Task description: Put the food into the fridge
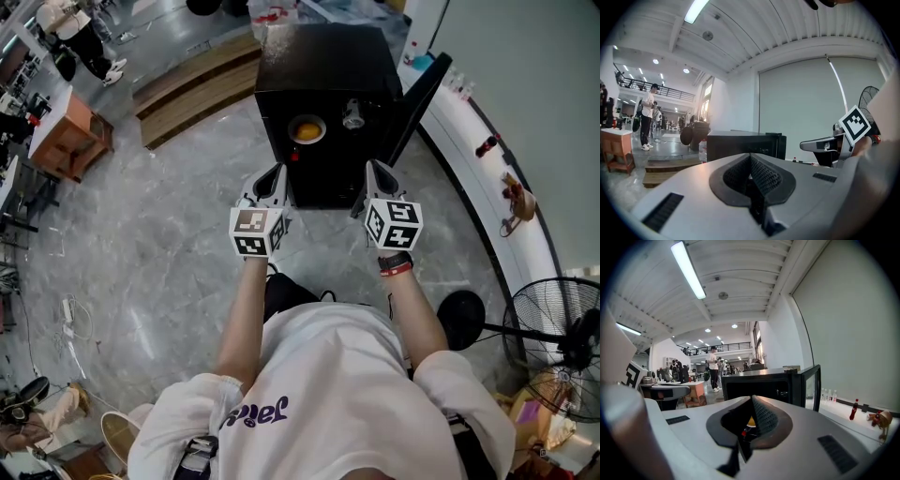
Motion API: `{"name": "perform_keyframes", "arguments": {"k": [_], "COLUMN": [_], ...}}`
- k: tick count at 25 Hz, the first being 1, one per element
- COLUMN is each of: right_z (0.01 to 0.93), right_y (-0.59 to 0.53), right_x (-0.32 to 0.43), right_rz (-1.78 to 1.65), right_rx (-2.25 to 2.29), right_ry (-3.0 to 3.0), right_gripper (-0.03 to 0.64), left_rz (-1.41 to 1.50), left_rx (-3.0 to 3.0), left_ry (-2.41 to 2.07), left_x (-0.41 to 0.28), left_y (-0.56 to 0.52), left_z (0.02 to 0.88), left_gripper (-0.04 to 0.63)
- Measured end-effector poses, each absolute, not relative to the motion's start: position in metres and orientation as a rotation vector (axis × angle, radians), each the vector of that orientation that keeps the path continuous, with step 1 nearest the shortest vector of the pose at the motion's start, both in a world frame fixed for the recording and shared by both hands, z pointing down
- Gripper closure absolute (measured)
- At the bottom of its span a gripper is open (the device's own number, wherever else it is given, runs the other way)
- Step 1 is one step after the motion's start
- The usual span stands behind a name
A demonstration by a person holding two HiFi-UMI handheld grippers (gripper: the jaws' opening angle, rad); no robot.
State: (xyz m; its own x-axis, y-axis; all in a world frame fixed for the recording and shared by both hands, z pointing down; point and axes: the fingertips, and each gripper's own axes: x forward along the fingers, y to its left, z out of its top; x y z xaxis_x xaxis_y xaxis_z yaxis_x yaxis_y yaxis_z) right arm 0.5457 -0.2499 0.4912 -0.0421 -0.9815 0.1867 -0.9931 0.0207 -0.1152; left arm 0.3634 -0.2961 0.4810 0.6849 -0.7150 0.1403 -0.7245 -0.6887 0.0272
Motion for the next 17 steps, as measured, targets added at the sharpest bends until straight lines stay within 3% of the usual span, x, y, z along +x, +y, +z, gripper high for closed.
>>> {"name": "perform_keyframes", "arguments": {"k": [12,17], "right_z": [0.489,0.469], "right_y": [-0.249,-0.262], "right_x": [0.551,0.541], "right_rz": [0.239,0.027], "right_rx": [2.053,1.938], "right_ry": [-2.209,-2.209], "right_gripper": [0.603,0.603], "left_rz": [0.250,0.328], "left_rx": [2.750,2.686], "left_ry": [-1.178,-1.200], "left_x": [0.374,0.362], "left_y": [-0.298,-0.313], "left_z": [0.509,0.544], "left_gripper": [0.577,0.577]}}
